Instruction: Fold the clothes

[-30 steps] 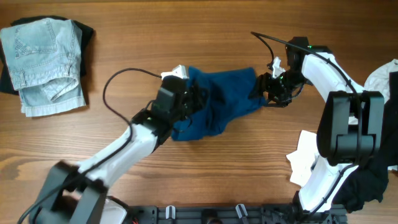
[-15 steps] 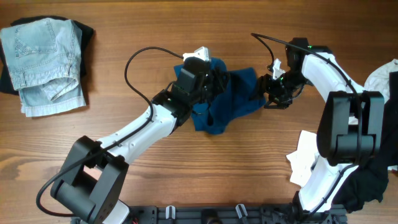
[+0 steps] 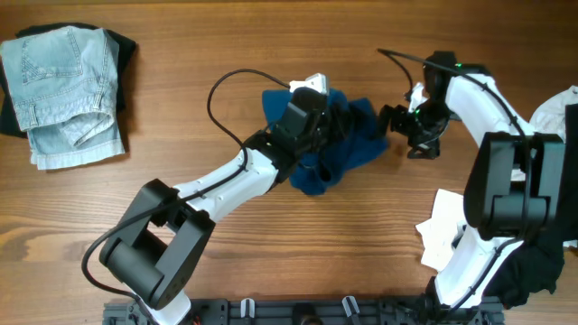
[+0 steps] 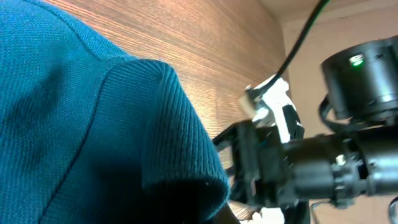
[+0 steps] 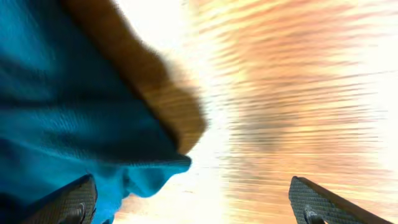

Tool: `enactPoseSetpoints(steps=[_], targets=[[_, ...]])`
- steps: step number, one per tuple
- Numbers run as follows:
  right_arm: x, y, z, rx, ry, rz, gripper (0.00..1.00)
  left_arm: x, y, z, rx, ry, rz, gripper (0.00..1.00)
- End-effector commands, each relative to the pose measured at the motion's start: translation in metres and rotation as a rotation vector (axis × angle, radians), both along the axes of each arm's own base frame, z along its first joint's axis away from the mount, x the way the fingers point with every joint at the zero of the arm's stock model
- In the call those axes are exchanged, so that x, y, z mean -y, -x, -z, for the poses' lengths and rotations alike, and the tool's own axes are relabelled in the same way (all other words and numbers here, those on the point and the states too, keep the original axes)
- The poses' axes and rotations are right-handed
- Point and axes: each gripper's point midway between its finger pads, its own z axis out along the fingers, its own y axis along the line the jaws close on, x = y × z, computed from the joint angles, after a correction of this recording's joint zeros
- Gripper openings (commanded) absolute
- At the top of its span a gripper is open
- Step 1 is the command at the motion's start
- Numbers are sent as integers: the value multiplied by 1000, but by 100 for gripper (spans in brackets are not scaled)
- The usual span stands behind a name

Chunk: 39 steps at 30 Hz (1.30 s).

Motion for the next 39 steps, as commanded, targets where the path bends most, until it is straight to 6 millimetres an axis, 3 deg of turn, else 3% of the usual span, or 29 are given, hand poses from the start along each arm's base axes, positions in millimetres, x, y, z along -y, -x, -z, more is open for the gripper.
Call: enactPoseSetpoints(steps=[1,4,6,10,13,14,16,17,18,19,23,29,33,39], targets=[[18,-21,-25,63,40,49,100,5,-6,-4,36,-10,3,4],[28,-38,-57,110,69,52,100,15,-9,19,24,-28,6,4],[29,-43,-68,131,74,44,100,30,-10,33,6,-38,32,4],[30,-47,-77,147,82,34,100,54,-13,44,-11,-35,78,4],[32,-47,-77,147,92,33,100,65,-11,38,31,-65,124,4],[32,-47,-77,148,93,33,100,68,-10,35,37,-64,131,18],[32,-47,-77,148,93,33,100,69,-10,34,32,-70,134,59],[32,-47,-77,148,93,33,100,70,-8,35,25,-71,141,64],[32,-47,-77,148,93,33,100,71,-6,35,18,-67,153,89],[32,-47,-77,148,93,33,100,72,-3,35,11,-61,168,99],[33,-47,-77,149,95,34,100,74,-1,35,8,-58,177,99],[66,-51,-77,163,122,114,100,79,1,27,12,-35,202,99],[81,-50,-78,165,87,161,100,91,-12,-6,76,9,206,100],[85,-51,-79,171,83,171,100,99,-26,-51,121,20,220,100]])
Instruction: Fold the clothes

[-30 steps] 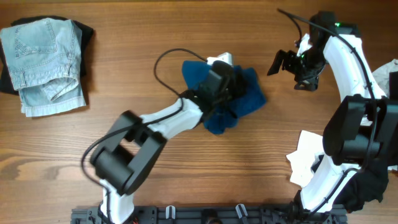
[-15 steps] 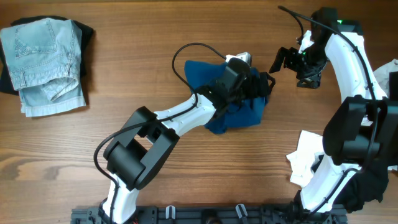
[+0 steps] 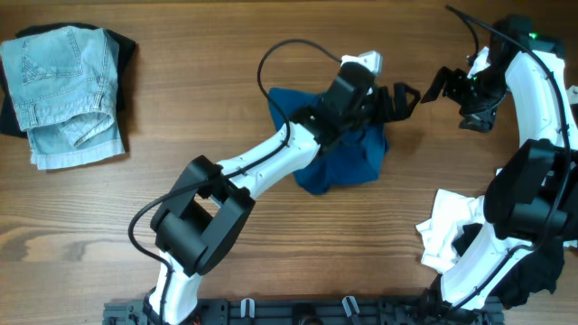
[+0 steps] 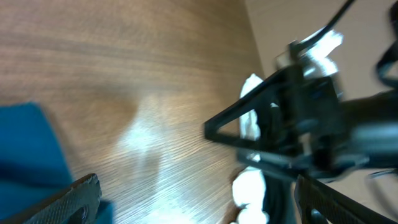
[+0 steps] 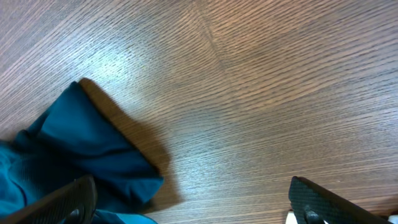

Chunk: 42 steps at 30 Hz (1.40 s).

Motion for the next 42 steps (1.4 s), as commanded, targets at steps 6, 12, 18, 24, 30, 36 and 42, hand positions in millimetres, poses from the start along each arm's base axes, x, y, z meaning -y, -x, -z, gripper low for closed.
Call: enactPoseSetpoints(steps=[6,12,18,24,30,36,42], targets=[[-4,-9,-13,55,-8,-17,87,-41,3,-9,-16,-336,-15,99],[-4,-9,-13,60,-6,-34,70,-106,16,-1,-47,-627,-119,4],[-3,-9,-13,61,-6,-33,76,-128,17,13,-98,-704,-141,4],[-3,-9,-13,60,-6,-30,76,-145,8,65,-214,-761,-138,4],[-3,-9,-13,59,-7,-29,76,-129,28,131,-357,-764,0,4],[-5,-7,-13,45,-18,-12,76,-158,37,161,-497,-841,-53,4],[-6,-4,-13,34,-21,-12,77,-238,20,164,-670,-892,-255,4]])
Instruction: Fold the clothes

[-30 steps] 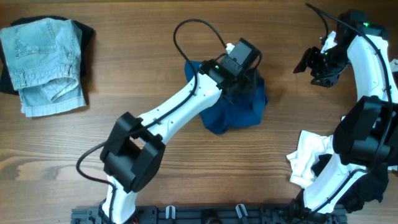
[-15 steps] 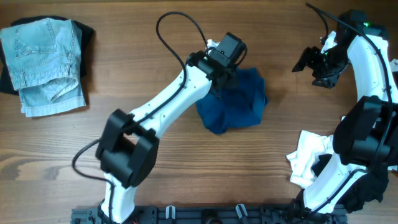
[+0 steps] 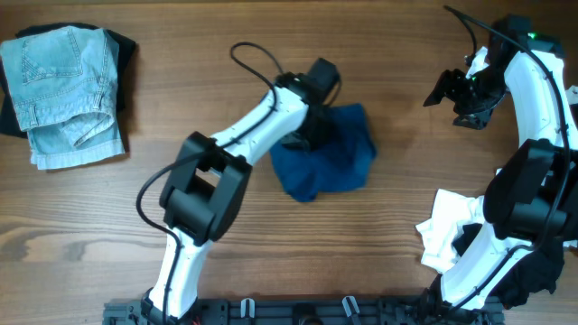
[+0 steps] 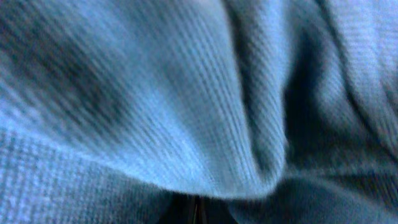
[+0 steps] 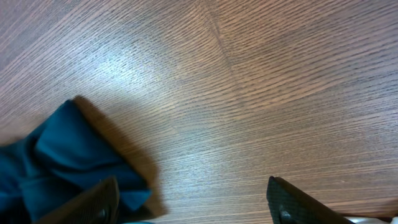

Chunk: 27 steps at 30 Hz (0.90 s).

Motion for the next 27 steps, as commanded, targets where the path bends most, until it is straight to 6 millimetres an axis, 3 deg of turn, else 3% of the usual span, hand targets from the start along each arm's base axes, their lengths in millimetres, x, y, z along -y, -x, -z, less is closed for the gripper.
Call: enactPoseSetpoints(steps=[1,3,9,15,20,22,23,25,27], targets=[[-3,-4,-13,32,-10,5,78,-67,-8,27,-95,-111,-168,4],[-3,-3,-12,27,-11,4,78,-95,-12,27,-127,-133,-230,4],[-3,-1,-12,20,-13,4,79,-151,-22,26,-172,-143,-365,4],[-3,0,-12,16,-14,4,82,-185,-23,25,-204,-156,-468,4],[-3,-1,-12,17,-13,4,87,-180,-18,24,-217,-156,-447,7],[-3,-1,-12,20,-13,4,87,-170,-16,22,-213,-154,-430,15],[-3,-1,-12,20,-13,4,88,-168,-15,20,-215,-155,-434,26],[-3,-1,-12,20,-13,4,88,-163,-12,15,-217,-153,-433,31],[-3,-2,-12,24,-12,5,88,-156,-8,4,-208,-151,-439,27]])
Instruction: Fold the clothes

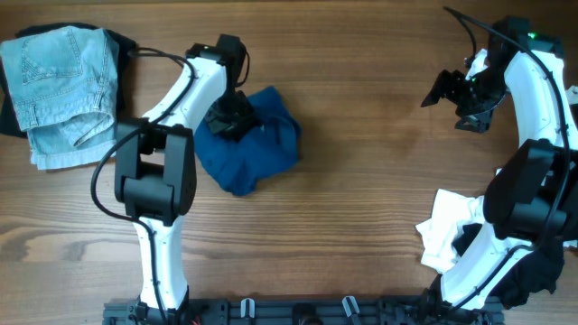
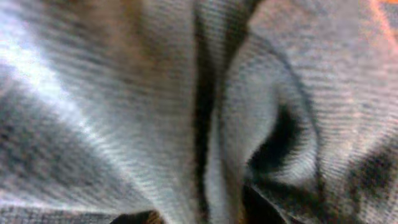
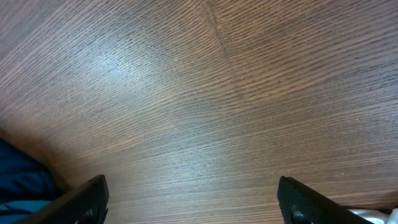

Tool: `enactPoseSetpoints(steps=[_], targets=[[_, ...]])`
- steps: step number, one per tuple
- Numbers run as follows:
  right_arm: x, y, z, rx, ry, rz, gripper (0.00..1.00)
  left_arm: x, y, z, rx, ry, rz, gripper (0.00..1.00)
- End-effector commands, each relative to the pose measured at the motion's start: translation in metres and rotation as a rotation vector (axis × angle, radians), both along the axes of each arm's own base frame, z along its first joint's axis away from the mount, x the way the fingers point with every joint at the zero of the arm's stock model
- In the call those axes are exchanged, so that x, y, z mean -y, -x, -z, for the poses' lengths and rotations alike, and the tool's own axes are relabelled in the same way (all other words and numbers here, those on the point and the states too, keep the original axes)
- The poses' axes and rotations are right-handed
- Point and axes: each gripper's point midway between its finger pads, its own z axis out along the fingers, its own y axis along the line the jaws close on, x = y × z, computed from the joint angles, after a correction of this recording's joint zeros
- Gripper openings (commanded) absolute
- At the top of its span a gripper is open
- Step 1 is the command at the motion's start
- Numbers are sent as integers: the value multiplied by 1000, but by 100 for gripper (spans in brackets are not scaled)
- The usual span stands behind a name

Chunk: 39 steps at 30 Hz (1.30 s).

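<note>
A crumpled blue ribbed garment (image 1: 253, 144) lies left of the table's middle. My left gripper (image 1: 226, 115) is sunk into its upper left part. The left wrist view is filled with bunched ribbed cloth (image 2: 155, 112), and the fingers are buried in it, shut on the fabric. My right gripper (image 1: 445, 90) hovers open over bare wood at the far right, well away from the garment. In the right wrist view that gripper (image 3: 193, 205) has nothing between its fingers. A sliver of the blue garment (image 3: 18, 180) shows at the lower left there.
Folded light-blue jeans (image 1: 63, 86) rest on a dark garment (image 1: 125, 45) at the back left corner. White clothes (image 1: 447, 235) and dark clothes (image 1: 533, 271) lie at the right edge, near the right arm's base. A black cable (image 1: 149, 54) loops off the left arm.
My left gripper has moved left with the blue garment, which now lies left of the middle instead of at the centre. The right gripper has stayed in place, open.
First both grippers were at the blue garment in the middle, the right one open at its right corner. Then the right gripper stood off at the far right and the left one was open past the garment's right side. After that the left gripper was on the cloth, and the garment now lies further left.
</note>
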Motion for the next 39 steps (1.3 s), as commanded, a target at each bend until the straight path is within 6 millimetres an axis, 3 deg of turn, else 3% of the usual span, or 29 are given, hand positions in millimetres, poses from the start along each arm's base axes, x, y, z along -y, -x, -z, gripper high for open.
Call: enactPoseSetpoints(steps=[1,4,6,7,8,12,14,17,19,21,27,30,35,39], targets=[[-2,-7,-13,46,-7,1,89,4,14,-5,-25,-35,-16,27],[-2,-7,-13,46,-7,1,91,8,11,-24,24,-22,-32,36],[-2,-7,-13,46,-8,0,91,8,8,-37,56,-12,-33,37],[-2,-7,-13,46,-8,1,92,8,7,-45,75,-7,-34,40],[-2,-7,-13,46,-8,1,96,9,6,-52,92,-1,-34,50],[-3,-8,-13,51,-14,0,99,11,4,-81,164,25,-38,45],[-5,-10,-14,58,-29,-1,100,21,5,-100,198,90,-32,61],[-9,-13,-15,72,-51,-1,100,46,14,-111,201,179,42,72],[-11,-15,-16,81,-62,-2,100,69,22,-110,200,191,154,79],[-10,-15,-16,82,-61,-2,100,88,27,-110,227,175,256,99],[-11,-13,-16,76,-63,-5,100,102,35,-97,206,132,334,99],[-11,-11,-16,66,-65,-6,100,96,39,-77,147,93,363,100],[-12,-9,-15,65,-64,-27,100,93,41,-25,39,40,414,99],[-12,-9,-16,66,-63,-29,100,96,34,-14,50,44,414,99]])
